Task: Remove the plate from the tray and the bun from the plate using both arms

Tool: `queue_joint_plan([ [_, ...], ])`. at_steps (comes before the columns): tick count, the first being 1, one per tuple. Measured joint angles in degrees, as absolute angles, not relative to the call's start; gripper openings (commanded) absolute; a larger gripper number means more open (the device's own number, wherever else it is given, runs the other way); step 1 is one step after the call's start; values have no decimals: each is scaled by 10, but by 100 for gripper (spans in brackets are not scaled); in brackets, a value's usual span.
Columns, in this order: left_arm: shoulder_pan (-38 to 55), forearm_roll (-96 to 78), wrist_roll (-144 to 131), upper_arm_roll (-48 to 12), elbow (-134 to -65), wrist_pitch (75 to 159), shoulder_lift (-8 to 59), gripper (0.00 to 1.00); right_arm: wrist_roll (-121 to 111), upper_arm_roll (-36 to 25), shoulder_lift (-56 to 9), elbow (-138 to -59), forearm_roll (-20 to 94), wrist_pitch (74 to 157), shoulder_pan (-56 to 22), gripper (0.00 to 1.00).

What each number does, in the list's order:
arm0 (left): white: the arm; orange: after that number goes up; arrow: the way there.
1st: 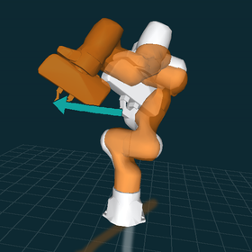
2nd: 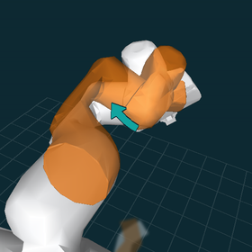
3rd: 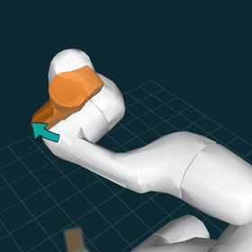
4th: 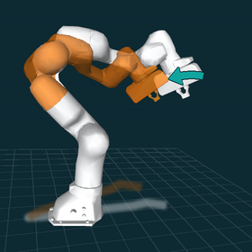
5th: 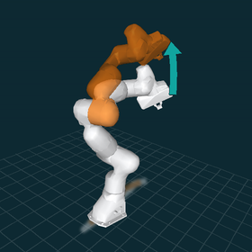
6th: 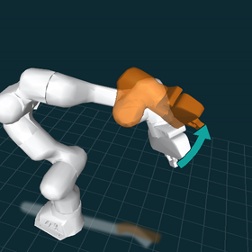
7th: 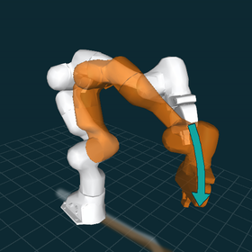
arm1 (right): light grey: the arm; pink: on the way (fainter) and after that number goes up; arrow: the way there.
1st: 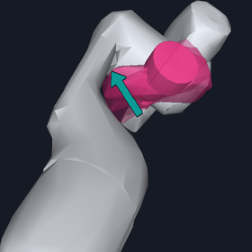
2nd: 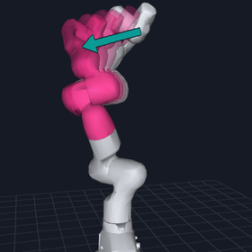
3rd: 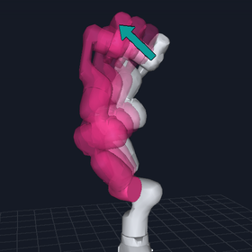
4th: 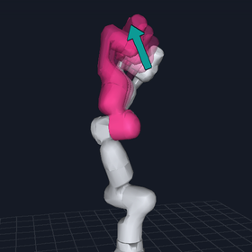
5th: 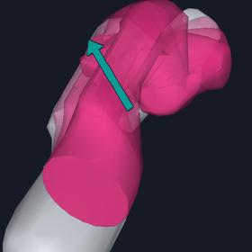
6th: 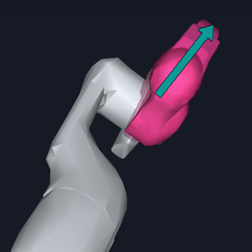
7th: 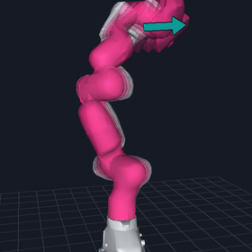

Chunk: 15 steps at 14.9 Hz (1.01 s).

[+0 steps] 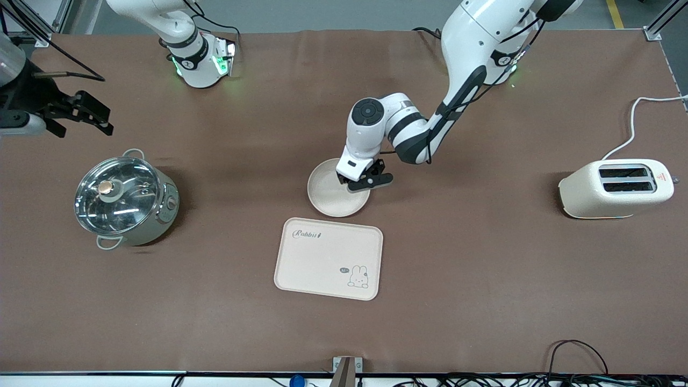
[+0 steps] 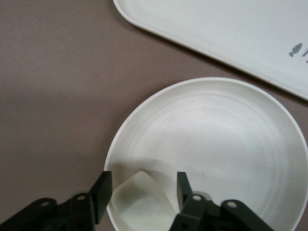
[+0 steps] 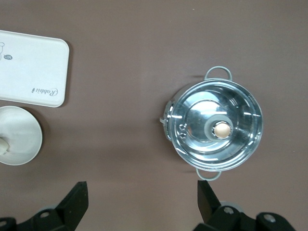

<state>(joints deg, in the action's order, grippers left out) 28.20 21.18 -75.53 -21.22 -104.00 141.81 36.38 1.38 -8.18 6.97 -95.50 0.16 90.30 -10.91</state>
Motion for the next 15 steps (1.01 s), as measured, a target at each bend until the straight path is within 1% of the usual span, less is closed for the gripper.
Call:
queue_joint_plan([
  [1,282,212,-755,-212,-1040,1418,364,31,0,-77,72,-954,2,899,-91,100],
  [2,282,212,-755,-212,-1040,1418,364,30,-17,-69,74,-954,2,896,-71,100],
  [3,282,212,-756,-212,-1040,1418,364,26,-34,-58,75,-954,2,893,-49,100],
  [5,281,212,-756,-212,-1040,1418,364,8,-56,-45,75,-955,2,891,-23,100],
  [6,281,212,-756,-212,-1040,1418,364,0,-59,-40,74,-957,2,891,-14,100],
  [10,282,212,-756,-212,-1040,1418,364,0,-61,8,71,-963,2,892,35,100],
  [15,278,212,-760,-212,-1031,1414,361,0,-61,14,71,-967,2,882,40,100],
])
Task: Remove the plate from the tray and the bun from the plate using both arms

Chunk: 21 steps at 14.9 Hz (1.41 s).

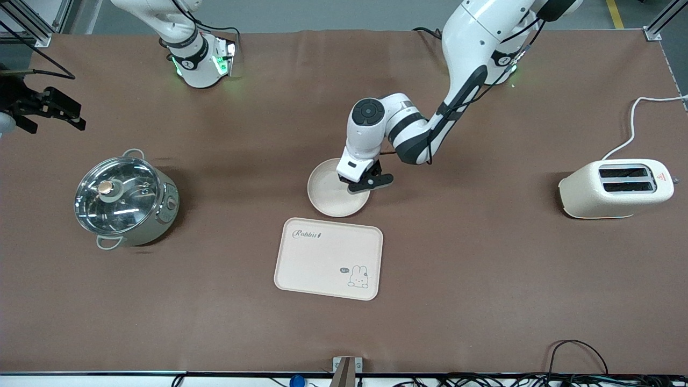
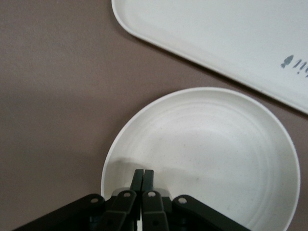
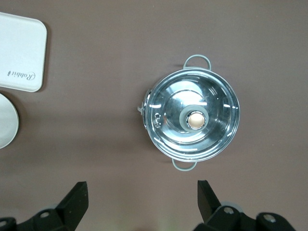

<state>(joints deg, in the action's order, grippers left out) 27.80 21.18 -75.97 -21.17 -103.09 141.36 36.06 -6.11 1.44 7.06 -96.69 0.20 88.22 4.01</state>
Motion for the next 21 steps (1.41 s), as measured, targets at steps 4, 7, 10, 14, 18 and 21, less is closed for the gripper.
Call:
queue_joint_plan([
  [4,271,198,-751,-212,-985,1313,337,0,-60,34,71,-967,6,882,33,100],
  [7,236,140,-625,-212,-956,1242,297,0,-40,46,68,-970,6,897,20,100],
  [10,132,79,-424,-213,-963,1211,257,0,-9,47,52,-973,6,928,5,100],
  [14,9,69,-244,-215,-992,1204,251,0,0,47,42,-973,6,935,-1,100],
  [18,-36,69,-200,-215,-1036,1251,274,9,2,44,42,-971,6,936,1,100],
  [21,-60,69,-179,-215,-1048,1284,306,69,3,41,42,-971,6,936,3,100],
])
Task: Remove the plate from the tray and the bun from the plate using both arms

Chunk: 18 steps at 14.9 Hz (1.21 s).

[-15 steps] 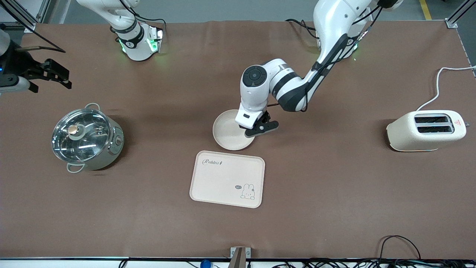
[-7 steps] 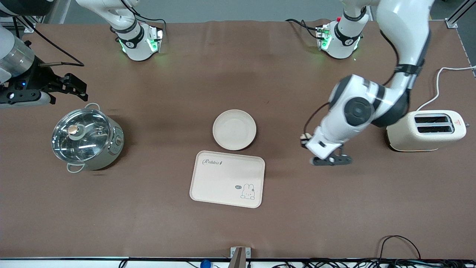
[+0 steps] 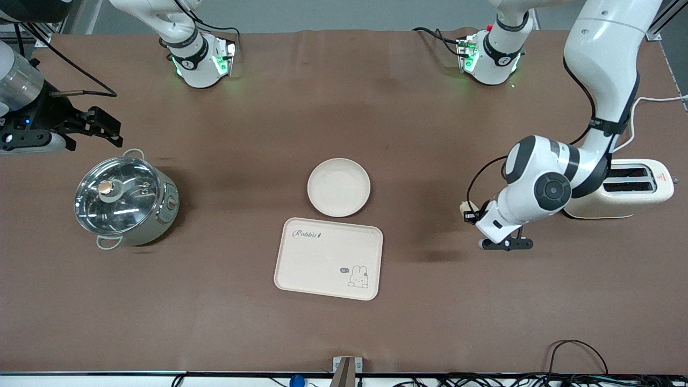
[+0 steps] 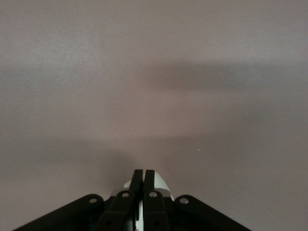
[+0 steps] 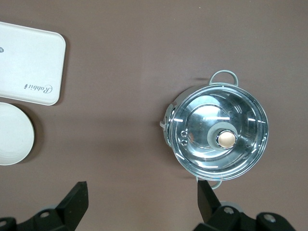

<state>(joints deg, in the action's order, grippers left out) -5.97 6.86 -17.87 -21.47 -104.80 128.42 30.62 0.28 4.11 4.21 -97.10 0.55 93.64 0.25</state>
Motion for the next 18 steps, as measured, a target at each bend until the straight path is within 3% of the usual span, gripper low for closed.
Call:
queue_joint_plan([
  [1,-62,69,-178,-215,-1048,1290,315,100,3,41,42,-971,6,936,3,100],
  [8,-56,69,-178,-223,-1007,1293,310,100,7,39,42,-971,5,934,5,100],
  [10,-57,69,-178,-223,-971,1239,283,100,8,36,43,-970,5,935,26,100],
  [14,-60,69,-162,-223,-865,1052,209,100,4,28,43,-963,5,934,58,100],
  [18,-61,69,-105,-212,-832,981,141,100,4,32,44,-963,5,933,58,100],
])
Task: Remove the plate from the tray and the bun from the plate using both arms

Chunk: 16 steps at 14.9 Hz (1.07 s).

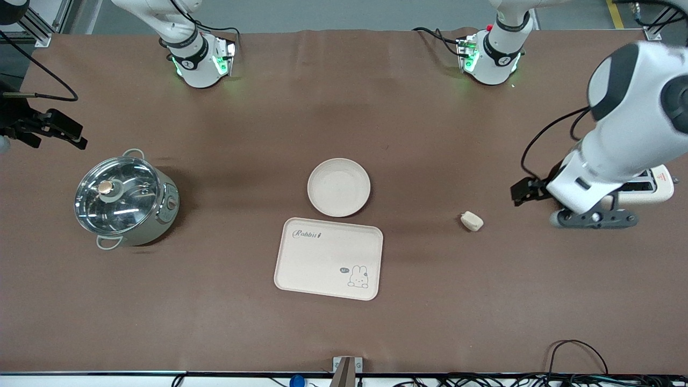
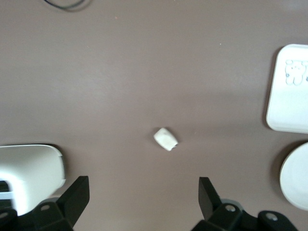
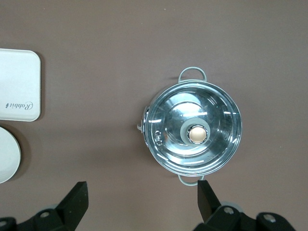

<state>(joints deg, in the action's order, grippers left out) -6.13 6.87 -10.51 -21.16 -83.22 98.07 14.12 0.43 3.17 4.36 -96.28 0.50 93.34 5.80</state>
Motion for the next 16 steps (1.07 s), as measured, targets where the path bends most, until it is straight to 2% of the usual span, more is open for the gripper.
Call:
queue_joint_plan([
  [5,-55,47,-32,-160,-848,927,48,100,-8,33,44,-962,5,925,58,100],
  [8,6,39,-32,-86,-880,921,3,100,-14,31,44,-961,5,895,63,100],
  [13,81,37,1,4,-949,947,-46,100,-15,32,46,-955,5,877,66,100],
  [16,97,29,2,23,-946,959,-45,100,-15,32,46,-955,5,878,66,100],
])
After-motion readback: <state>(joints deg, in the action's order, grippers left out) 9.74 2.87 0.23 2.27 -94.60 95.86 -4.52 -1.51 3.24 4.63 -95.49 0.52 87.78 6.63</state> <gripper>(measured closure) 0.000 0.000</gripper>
